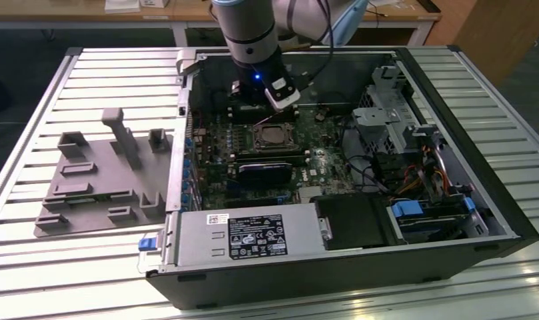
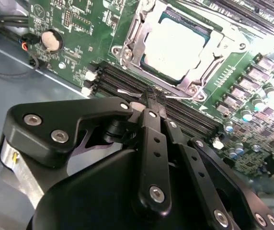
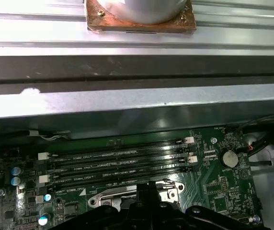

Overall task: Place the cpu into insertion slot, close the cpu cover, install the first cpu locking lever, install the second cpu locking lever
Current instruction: 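Install the first cpu locking lever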

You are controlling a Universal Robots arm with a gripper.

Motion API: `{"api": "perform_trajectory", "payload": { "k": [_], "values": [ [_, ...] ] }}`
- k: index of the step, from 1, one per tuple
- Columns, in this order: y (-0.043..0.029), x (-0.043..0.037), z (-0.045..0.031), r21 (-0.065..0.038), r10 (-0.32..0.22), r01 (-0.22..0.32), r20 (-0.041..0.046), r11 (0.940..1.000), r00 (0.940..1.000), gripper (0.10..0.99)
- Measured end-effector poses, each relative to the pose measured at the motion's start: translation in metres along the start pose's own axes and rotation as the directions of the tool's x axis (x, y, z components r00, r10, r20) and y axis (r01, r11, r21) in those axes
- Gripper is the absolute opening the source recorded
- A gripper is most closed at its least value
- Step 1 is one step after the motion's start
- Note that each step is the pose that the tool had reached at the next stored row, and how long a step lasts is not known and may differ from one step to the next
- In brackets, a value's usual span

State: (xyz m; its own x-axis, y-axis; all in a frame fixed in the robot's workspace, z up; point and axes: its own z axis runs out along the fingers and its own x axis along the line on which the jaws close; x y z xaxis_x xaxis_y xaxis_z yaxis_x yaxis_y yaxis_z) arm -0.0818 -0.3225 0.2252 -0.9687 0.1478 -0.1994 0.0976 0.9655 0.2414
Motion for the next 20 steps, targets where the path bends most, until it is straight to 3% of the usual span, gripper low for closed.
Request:
{"api": "perform_trajectory", "payload": {
  "k": [13, 20],
  "values": [
    [0.0054, 0.0009, 0.0076, 0.014, 0.068, -0.068, 0.0179, 0.9976, 0.9975, 0.102],
    [0.0079, -0.0024, 0.0111, 0.021, 0.108, -0.109, 0.0287, 0.9938, 0.9937, 0.102]
  ]
}}
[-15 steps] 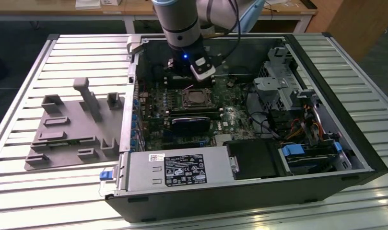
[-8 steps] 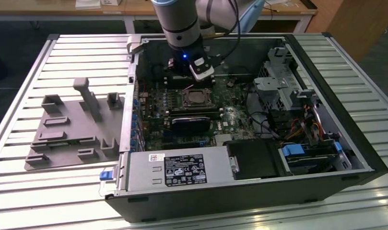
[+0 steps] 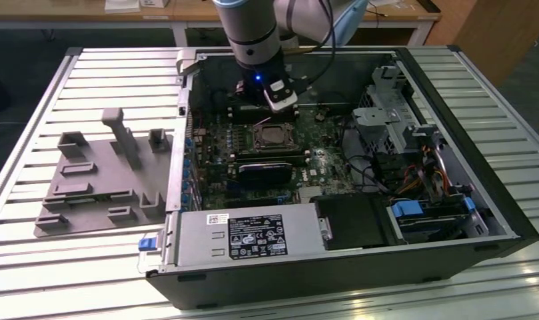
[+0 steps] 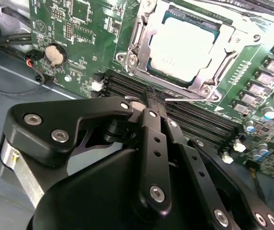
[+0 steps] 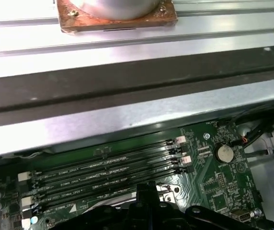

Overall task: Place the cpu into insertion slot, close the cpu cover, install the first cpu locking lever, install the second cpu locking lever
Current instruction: 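Install the first cpu locking lever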

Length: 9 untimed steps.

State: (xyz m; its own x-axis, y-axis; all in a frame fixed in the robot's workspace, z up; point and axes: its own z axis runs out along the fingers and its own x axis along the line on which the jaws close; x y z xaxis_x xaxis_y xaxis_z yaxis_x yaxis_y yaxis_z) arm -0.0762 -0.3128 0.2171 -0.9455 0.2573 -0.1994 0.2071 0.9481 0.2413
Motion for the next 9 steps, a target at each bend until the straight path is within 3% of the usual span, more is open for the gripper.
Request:
{"api": "perform_trajectory", "payload": {
  "k": [5, 9],
  "values": [
    [0.0006, -0.0001, 0.0013, 0.009, 0.042, -0.042, 0.0111, 0.9991, 0.9991, 0.102],
    [0.0006, 0.0000, 0.0013, 0.009, 0.043, -0.043, 0.0114, 0.9990, 0.9990, 0.102]
  ]
}}
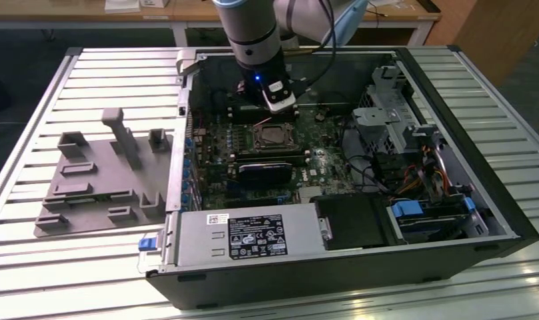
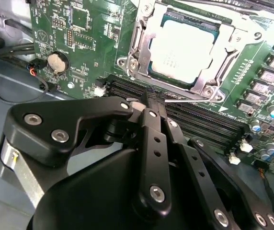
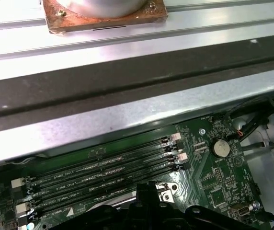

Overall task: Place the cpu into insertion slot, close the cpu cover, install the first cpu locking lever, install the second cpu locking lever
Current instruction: 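Install the first cpu locking lever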

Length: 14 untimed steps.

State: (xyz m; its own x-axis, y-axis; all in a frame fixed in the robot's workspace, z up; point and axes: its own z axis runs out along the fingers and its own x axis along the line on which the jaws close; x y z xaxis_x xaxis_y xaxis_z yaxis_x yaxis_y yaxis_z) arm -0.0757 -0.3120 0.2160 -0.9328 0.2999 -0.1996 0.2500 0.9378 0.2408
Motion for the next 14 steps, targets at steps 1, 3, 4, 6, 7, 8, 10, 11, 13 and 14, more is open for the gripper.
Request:
{"api": "perform_trajectory", "payload": {
  "k": [1, 3, 4, 6, 7, 8, 10, 11, 13, 14],
  "values": [
    [0.0000, 0.0003, 0.0002, 0.001, 0.000, 0.000, 0.0019, 1.0000, 1.0000, 0.102],
    [0.0006, 0.0019, 0.0010, 0.010, -0.005, 0.005, 0.0125, 0.9999, 0.9999, 0.102],
    [0.0014, 0.0028, 0.0018, 0.016, -0.008, 0.007, 0.0165, 0.9998, 0.9998, 0.102],
    [0.0042, 0.0048, 0.0034, 0.025, -0.011, 0.011, 0.0222, 0.9996, 0.9997, 0.102],
    [0.0059, 0.0058, 0.0041, 0.026, -0.012, 0.011, 0.0234, 0.9996, 0.9997, 0.102],
    [0.0078, 0.0067, 0.0048, 0.028, -0.013, 0.012, 0.0242, 0.9995, 0.9996, 0.102],
    [0.0108, 0.0080, 0.0060, 0.031, -0.013, 0.012, 0.0252, 0.9994, 0.9996, 0.102],
    [0.0112, 0.0082, 0.0064, 0.032, -0.014, 0.013, 0.0255, 0.9994, 0.9996, 0.102],
    [0.0110, 0.0083, 0.0072, 0.033, -0.011, 0.010, 0.0273, 0.9994, 0.9996, 0.102],
    [0.0109, 0.0085, 0.0078, 0.034, -0.008, 0.007, 0.0289, 0.9994, 0.9996, 0.102]
  ]
}}
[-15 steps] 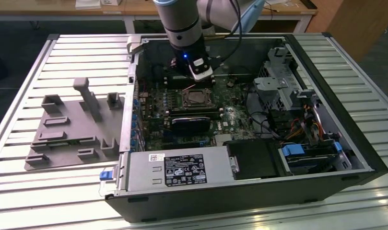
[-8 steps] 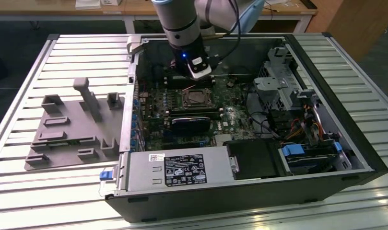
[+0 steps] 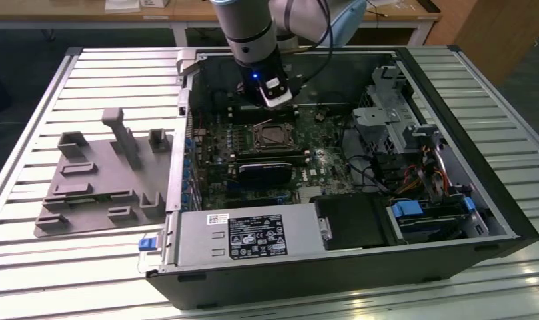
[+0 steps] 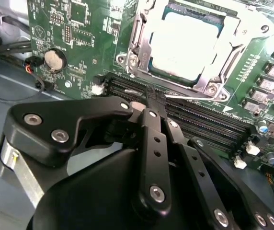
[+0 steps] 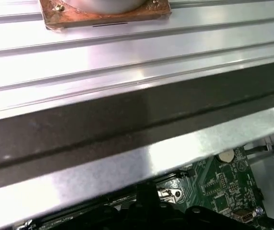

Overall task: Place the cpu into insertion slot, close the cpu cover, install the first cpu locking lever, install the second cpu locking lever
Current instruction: 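Install the first cpu locking lever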

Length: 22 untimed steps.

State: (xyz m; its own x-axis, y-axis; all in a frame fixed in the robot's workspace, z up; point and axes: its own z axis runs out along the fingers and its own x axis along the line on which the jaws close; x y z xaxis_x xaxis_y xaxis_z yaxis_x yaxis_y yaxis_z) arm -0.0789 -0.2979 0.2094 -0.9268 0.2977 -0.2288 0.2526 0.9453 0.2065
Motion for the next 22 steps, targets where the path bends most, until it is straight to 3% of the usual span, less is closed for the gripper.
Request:
{"api": "perform_trajectory", "payload": {
  "k": [15, 22],
  "values": [
    [0.0032, 0.0053, 0.0079, 0.015, 0.062, -0.063, 0.0186, 0.9979, 0.9979, 0.102],
    [0.0030, 0.0065, 0.0118, 0.030, 0.131, -0.132, 0.0353, 0.9907, 0.9907, 0.102]
  ]
}}
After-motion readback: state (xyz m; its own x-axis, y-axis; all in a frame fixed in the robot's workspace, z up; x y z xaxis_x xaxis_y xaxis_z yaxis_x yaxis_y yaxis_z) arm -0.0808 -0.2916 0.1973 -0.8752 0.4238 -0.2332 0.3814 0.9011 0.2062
